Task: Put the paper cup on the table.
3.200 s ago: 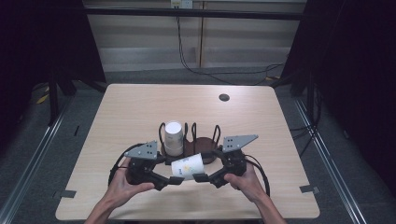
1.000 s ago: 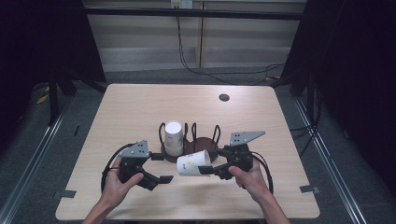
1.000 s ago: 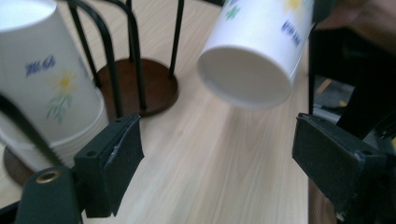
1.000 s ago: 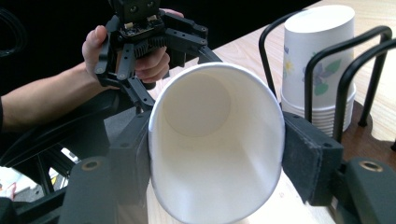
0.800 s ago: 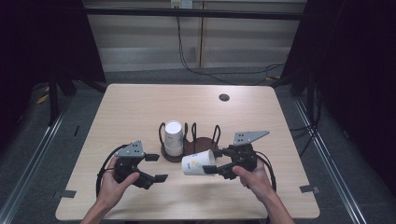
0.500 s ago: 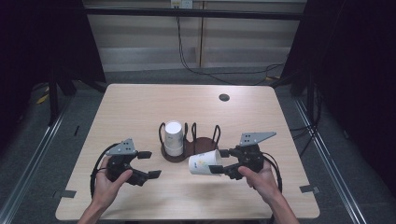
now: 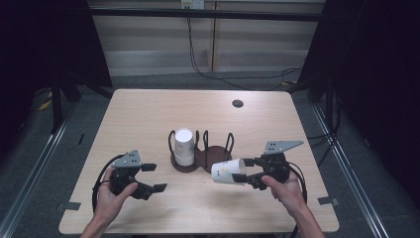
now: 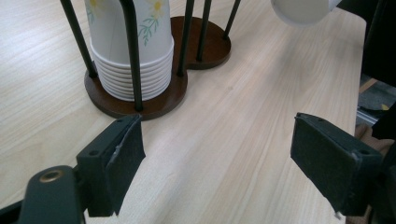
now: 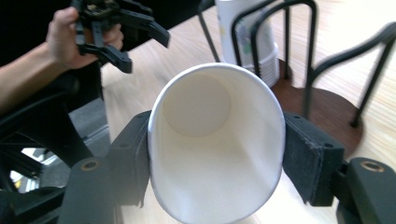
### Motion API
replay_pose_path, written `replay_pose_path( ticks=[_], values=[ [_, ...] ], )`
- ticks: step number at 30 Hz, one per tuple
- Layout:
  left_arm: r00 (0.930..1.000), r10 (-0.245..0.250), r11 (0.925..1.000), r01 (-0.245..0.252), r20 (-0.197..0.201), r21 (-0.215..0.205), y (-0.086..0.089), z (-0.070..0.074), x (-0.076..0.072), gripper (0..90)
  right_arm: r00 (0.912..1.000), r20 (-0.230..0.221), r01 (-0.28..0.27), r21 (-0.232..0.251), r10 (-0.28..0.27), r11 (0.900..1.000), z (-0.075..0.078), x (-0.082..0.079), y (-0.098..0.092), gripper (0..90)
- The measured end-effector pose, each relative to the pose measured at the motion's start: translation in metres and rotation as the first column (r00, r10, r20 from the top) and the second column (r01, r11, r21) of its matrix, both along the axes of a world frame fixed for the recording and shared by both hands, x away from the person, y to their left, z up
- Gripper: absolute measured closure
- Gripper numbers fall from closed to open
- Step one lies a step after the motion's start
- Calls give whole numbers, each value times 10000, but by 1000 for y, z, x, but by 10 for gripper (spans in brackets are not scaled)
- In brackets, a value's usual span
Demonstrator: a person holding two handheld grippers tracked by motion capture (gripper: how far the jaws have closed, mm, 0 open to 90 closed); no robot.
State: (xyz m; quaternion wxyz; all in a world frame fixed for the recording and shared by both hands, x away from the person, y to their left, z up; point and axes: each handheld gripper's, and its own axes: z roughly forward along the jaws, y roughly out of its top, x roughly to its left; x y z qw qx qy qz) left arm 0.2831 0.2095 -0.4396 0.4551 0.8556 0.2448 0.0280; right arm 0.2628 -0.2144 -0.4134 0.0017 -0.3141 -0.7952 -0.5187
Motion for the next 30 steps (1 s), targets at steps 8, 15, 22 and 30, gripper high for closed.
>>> replay_pose_path(
  ticks=[8, 15, 22, 30],
  values=[
    [10000, 54, 10000, -54, -47, -27, 4, -1, 1, 173, 9991, -190, 366, -600, -378, 9975, 3, 1, -16, 320],
    [9998, 130, 9999, -131, -115, -51, 7, -3, 1, 173, 9970, -392, 630, -1055, -674, 9924, 5, 5, -30, 317],
    [9999, -13, 9999, 11, -101, -167, 8, -4, 3, 173, 9929, -593, 921, -1610, -1028, 9826, 8, 13, -40, 316],
    [9999, -128, 9999, 128, -36, -21, 7, -6, 3, 173, 9877, -748, 1148, -2522, -1377, 9608, 15, 24, -46, 314]
  ],
)
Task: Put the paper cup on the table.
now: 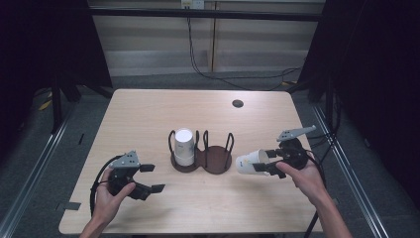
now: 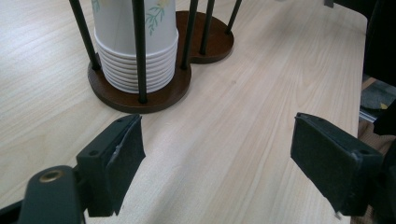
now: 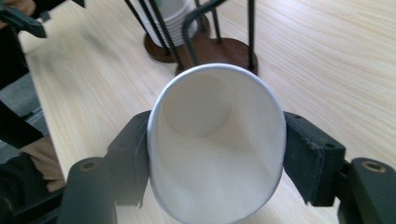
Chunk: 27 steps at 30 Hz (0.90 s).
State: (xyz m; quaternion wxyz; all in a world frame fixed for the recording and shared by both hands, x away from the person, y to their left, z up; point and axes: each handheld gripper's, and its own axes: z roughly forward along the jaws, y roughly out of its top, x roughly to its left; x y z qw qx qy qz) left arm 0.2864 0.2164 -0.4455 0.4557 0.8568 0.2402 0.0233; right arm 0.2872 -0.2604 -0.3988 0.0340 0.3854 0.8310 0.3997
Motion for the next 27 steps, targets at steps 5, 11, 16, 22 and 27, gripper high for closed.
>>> replay_pose_path(
  ticks=[5, 11, 16, 22, 27],
  values=[
    [9999, 114, 9999, -114, -119, -16, 1, -1, 1, 172, 9997, -208, 136, -313, -143, 9994, 0, 7, -3, 313],
    [9999, 119, 9999, -118, -101, 38, 4, -3, 2, 172, 9985, -390, 368, -679, -395, 9970, -2, 15, -4, 311],
    [10000, -19, 10000, 19, -92, 27, 4, -4, 2, 172, 9977, -537, 352, -944, -404, 9949, -2, 26, -4, 306],
    [9998, -138, 9999, 139, -175, 83, 3, -6, 3, 170, 9959, -721, 439, -1536, -555, 9872, -4, 39, -3, 301],
    [9998, -121, 9997, 124, -144, 199, 2, -7, 2, 170, 9934, -832, 588, -2204, -788, 9736, 1, 48, -1, 296]
  ],
)
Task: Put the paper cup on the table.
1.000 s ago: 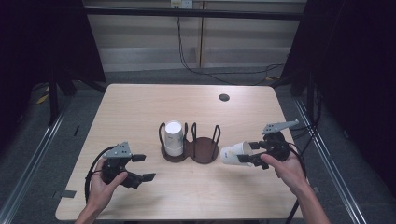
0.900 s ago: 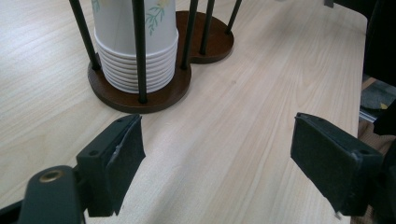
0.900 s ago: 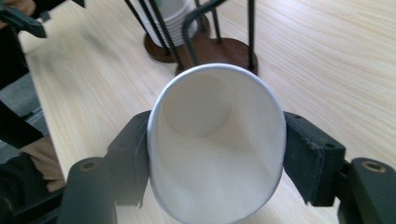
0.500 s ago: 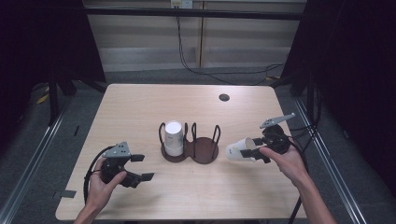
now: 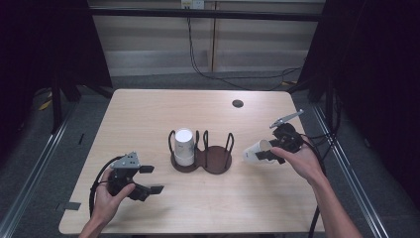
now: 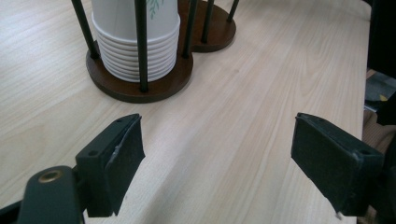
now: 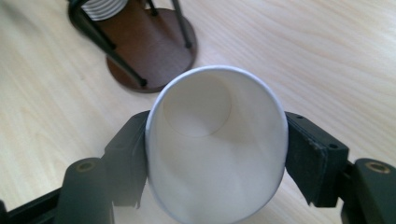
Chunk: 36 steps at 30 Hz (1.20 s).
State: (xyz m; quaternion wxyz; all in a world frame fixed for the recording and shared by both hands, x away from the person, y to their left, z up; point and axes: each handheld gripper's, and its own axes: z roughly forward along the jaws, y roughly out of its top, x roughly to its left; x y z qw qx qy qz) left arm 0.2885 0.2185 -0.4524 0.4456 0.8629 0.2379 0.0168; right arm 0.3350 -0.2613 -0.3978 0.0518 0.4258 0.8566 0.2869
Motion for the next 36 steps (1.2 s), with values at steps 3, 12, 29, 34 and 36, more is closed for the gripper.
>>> replay_pose_path(
  ticks=[3, 12, 29, 34, 36],
  values=[
    [10000, 48, 10000, -48, -32, 87, 1, 0, 1, 170, 9998, -173, 35, -459, -43, 9989, 1, 6, 2, 291],
    [9998, 195, 9996, -195, -5, 186, 4, -1, 2, 170, 9977, -663, 65, -1025, -134, 9947, -7, 20, 10, 283],
    [9997, 227, 9994, -228, 53, 264, 3, -2, 1, 165, 9942, -996, 131, -2621, -406, 9649, -12, 41, 19, 263],
    [9998, 184, 9993, -187, 96, 331, 2, -2, 1, 165, 9921, -1169, 96, -2953, -461, 9553, -15, 48, 25, 255],
    [9997, 209, 9991, -213, 104, 355, 2, -2, 1, 165, 9918, -1181, 127, -2927, -493, 9561, -16, 50, 27, 243]
  ],
)
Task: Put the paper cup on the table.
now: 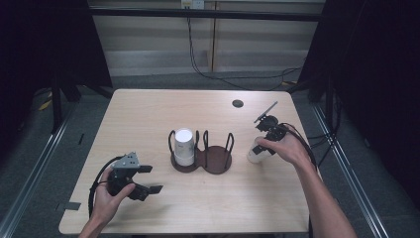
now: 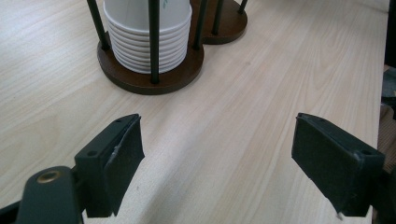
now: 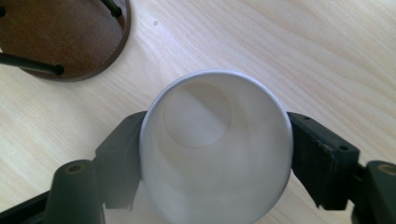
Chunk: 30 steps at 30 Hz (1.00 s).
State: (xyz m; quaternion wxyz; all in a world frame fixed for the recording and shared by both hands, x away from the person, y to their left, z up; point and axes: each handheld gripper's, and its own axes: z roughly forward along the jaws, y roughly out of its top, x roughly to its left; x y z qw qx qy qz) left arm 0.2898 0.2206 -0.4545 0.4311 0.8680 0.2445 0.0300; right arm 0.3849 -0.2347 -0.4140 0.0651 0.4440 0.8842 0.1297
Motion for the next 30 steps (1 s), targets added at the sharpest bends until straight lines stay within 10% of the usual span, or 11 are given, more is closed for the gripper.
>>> replay_pose_path(
  ticks=[22, 30],
  values=[
    [10000, -16, 9999, 17, -52, 153, -4, -2, -2, 168, 9979, 265, 556, 957, -584, 9939, -12, 3, 6, 151],
    [9999, 118, 9999, -118, -40, -24, -2, 0, -1, 167, 9901, 660, 1092, 1931, -1240, 9751, -7, 1, -3, 144]
  ],
)
